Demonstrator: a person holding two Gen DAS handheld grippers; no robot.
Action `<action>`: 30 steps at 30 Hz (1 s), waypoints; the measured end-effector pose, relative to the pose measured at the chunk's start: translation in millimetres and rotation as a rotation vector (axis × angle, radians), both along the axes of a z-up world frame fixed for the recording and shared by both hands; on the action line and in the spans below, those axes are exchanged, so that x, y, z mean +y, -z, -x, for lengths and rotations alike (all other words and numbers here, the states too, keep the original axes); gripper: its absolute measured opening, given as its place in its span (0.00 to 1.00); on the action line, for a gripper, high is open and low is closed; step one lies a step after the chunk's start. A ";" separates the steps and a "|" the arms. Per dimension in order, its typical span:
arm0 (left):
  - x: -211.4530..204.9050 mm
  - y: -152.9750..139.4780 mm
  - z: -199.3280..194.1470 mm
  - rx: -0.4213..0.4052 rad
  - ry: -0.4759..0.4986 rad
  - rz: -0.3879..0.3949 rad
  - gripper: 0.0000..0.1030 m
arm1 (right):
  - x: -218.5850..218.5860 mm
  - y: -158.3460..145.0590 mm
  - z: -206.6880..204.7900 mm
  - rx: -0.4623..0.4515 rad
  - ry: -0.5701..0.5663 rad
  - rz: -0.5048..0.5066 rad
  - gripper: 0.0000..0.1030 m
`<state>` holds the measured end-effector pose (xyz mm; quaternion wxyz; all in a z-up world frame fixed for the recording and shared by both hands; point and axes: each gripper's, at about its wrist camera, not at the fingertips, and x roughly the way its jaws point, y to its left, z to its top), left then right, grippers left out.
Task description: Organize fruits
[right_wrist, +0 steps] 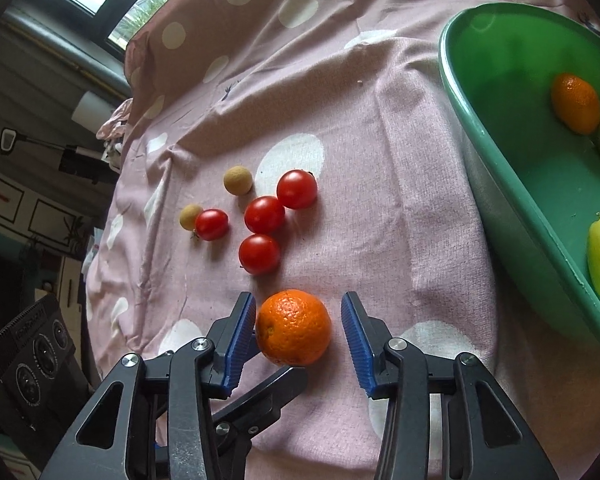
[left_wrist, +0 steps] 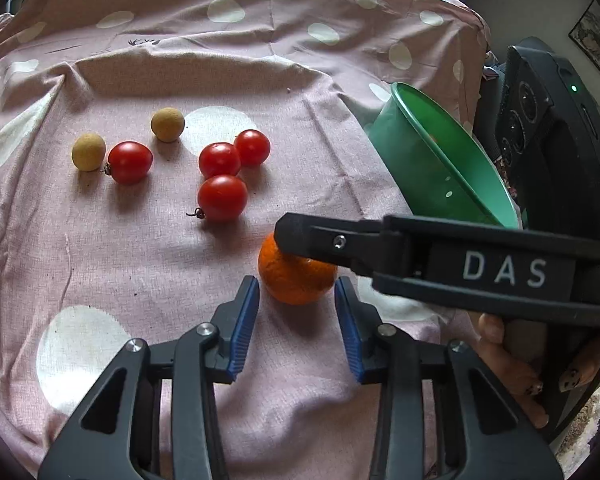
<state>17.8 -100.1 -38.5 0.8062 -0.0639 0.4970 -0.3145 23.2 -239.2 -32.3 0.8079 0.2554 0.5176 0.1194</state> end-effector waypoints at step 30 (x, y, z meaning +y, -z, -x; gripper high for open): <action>-8.8 -63.2 16.7 -0.195 -0.020 0.073 0.36 | -8.7 -57.9 25.3 -0.193 0.009 0.017 0.42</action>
